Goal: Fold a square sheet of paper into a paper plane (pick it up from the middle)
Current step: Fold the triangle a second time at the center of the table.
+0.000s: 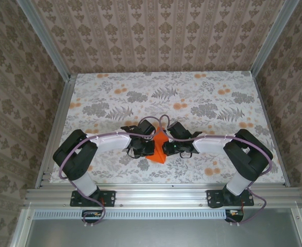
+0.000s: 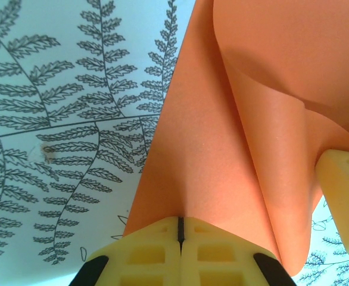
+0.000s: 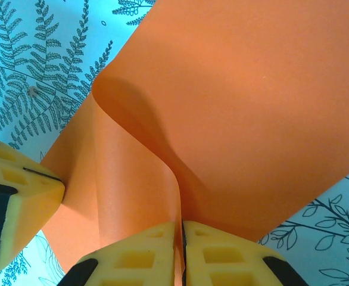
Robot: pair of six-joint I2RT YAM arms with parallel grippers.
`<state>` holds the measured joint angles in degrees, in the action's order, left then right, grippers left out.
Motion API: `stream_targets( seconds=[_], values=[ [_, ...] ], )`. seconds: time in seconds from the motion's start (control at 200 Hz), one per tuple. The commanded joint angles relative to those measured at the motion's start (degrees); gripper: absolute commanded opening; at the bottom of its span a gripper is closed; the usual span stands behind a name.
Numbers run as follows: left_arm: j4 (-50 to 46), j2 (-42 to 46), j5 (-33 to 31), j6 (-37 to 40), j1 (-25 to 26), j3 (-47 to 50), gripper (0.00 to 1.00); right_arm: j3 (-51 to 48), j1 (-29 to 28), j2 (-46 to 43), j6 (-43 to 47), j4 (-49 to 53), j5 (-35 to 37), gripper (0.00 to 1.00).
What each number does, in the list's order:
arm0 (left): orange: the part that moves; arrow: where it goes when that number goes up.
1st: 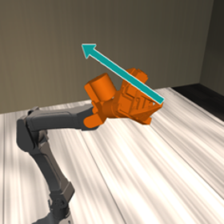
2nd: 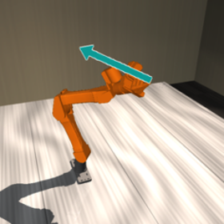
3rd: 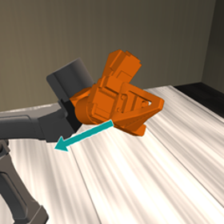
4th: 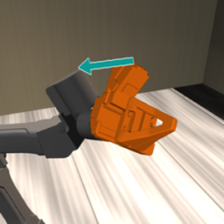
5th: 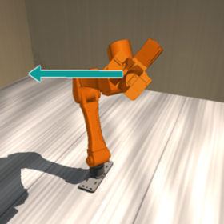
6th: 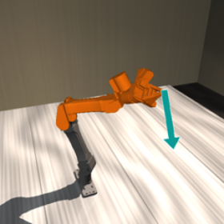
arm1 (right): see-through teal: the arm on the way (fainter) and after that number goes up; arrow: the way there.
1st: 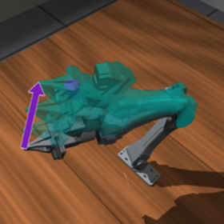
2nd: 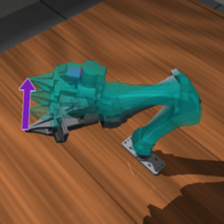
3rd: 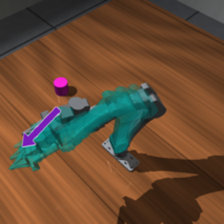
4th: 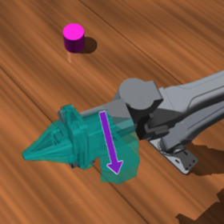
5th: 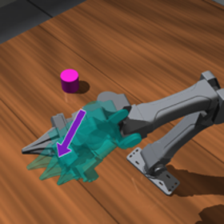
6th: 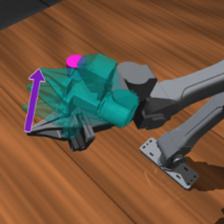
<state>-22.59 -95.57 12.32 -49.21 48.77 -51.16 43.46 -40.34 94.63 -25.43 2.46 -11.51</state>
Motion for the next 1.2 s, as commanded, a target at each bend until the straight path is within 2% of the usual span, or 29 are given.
stream_targets(
  seconds=[0.0,0.605,0.99,1.195],
  values=[
    [-2.6,-1.1,-0.8,1.1,0.5,-0.9,0.01,0.9,0.2,0.2,0.8,2.8,1.7,0.12],
    [-2.6,-1.0,-0.8,1.0,0.6,-1.4,0.02,0.7,0.2,-0.1,0.6,2.8,1.8,0.12],
    [-0.8,3.8,-0.9,0.1,0.5,-2.7,0.11,0.4,0.2,0.9,0.7,3.4,2.1,0.12],
    [6.0,6.6,1.0,-2.3,-1.4,-1.2,0.14,0.1,0.2,1.1,0.4,2.8,1.9,0.12]
  ],
)
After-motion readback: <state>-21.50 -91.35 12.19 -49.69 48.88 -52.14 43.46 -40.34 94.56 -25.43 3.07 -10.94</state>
